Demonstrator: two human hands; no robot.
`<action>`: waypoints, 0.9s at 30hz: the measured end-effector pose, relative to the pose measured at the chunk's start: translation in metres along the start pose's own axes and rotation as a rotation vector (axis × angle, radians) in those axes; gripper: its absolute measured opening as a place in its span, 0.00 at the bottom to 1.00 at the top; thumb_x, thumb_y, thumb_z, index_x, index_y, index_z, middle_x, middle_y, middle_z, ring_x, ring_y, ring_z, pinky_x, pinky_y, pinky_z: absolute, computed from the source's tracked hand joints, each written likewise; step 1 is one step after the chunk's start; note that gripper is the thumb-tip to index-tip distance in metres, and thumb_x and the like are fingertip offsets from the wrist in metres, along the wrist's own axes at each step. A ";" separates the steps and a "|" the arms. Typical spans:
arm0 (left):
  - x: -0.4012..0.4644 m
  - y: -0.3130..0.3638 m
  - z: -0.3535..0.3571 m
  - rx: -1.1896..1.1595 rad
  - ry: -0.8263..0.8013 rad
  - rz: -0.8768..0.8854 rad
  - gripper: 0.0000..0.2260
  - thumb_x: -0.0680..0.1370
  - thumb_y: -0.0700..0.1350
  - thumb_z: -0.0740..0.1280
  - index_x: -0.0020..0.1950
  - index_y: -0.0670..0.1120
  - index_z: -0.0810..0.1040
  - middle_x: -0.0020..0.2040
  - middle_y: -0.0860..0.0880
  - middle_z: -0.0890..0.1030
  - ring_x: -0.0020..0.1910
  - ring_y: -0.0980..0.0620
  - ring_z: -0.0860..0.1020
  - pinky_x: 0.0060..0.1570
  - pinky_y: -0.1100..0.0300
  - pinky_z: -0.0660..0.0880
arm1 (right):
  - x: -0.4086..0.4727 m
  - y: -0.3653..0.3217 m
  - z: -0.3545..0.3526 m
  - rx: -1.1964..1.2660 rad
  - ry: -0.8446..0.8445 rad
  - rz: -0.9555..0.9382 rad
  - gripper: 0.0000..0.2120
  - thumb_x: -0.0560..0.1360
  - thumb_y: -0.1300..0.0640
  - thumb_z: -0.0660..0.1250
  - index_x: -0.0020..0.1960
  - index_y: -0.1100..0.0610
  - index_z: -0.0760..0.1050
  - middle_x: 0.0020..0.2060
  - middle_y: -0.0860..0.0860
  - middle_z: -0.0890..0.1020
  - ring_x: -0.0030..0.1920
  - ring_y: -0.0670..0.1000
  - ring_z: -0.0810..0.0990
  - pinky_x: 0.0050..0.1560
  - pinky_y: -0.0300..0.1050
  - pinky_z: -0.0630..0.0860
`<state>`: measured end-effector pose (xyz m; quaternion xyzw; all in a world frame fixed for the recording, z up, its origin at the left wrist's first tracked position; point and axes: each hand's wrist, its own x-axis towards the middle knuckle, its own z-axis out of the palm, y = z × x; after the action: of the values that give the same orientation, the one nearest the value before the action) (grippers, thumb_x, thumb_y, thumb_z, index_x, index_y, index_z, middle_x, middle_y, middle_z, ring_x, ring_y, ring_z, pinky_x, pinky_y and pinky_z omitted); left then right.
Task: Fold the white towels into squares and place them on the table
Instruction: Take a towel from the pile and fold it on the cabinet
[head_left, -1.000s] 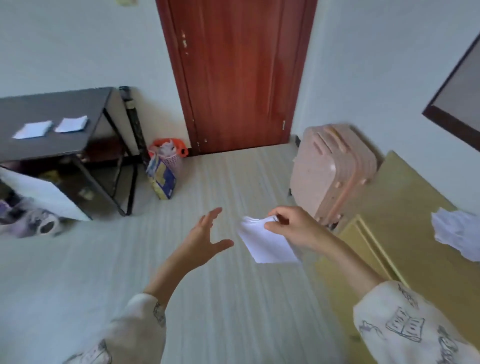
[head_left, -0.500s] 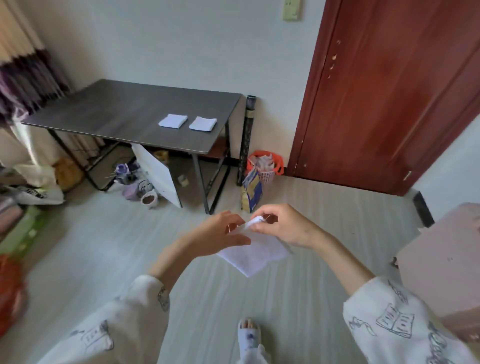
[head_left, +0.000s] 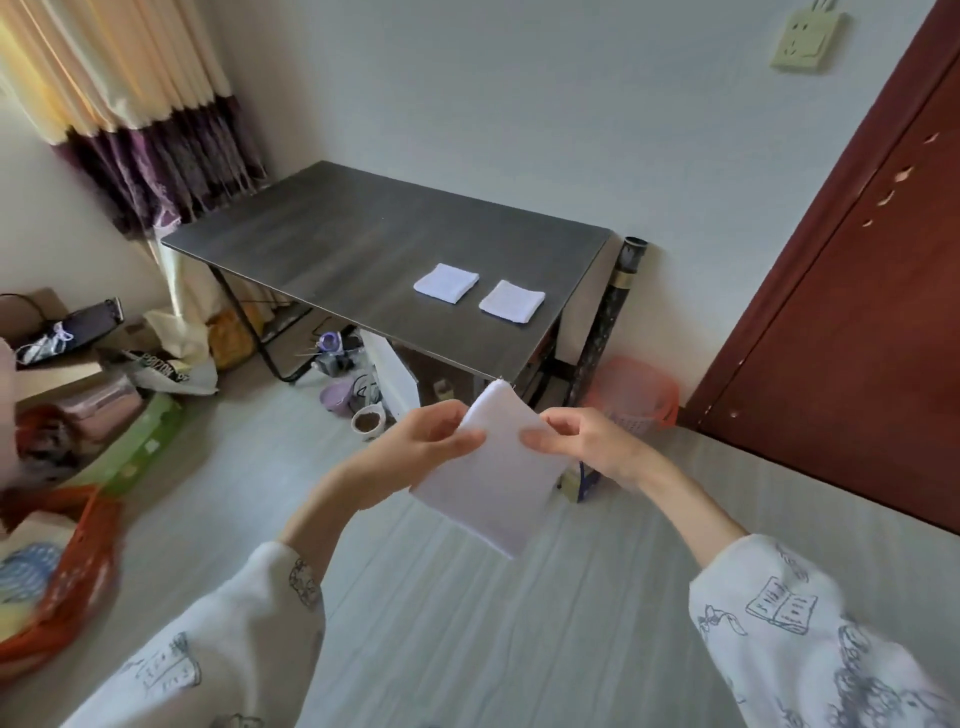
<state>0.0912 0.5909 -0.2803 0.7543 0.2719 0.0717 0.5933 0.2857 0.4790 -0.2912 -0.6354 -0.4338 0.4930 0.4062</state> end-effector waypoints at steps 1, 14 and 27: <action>0.012 -0.005 -0.014 -0.055 0.008 -0.012 0.17 0.69 0.60 0.67 0.42 0.46 0.73 0.39 0.47 0.74 0.38 0.50 0.73 0.35 0.58 0.67 | 0.020 0.000 -0.004 0.026 -0.017 0.025 0.13 0.67 0.47 0.69 0.44 0.56 0.79 0.42 0.52 0.82 0.44 0.49 0.79 0.49 0.43 0.73; 0.211 -0.081 -0.220 -0.303 0.125 -0.211 0.07 0.78 0.47 0.64 0.51 0.44 0.75 0.40 0.51 0.81 0.38 0.52 0.79 0.35 0.60 0.74 | 0.303 -0.008 -0.014 0.577 0.062 0.266 0.09 0.70 0.58 0.71 0.45 0.60 0.74 0.40 0.55 0.80 0.40 0.51 0.80 0.39 0.44 0.78; 0.417 -0.105 -0.329 -0.077 0.062 -0.261 0.08 0.79 0.51 0.61 0.52 0.49 0.76 0.42 0.51 0.81 0.38 0.54 0.79 0.35 0.61 0.76 | 0.485 -0.015 -0.074 0.730 0.273 0.382 0.06 0.77 0.55 0.63 0.48 0.57 0.75 0.44 0.52 0.81 0.50 0.52 0.80 0.45 0.45 0.76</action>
<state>0.2661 1.0948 -0.3742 0.6865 0.3830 0.0277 0.6175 0.4229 0.9388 -0.3962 -0.5783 -0.0482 0.5918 0.5595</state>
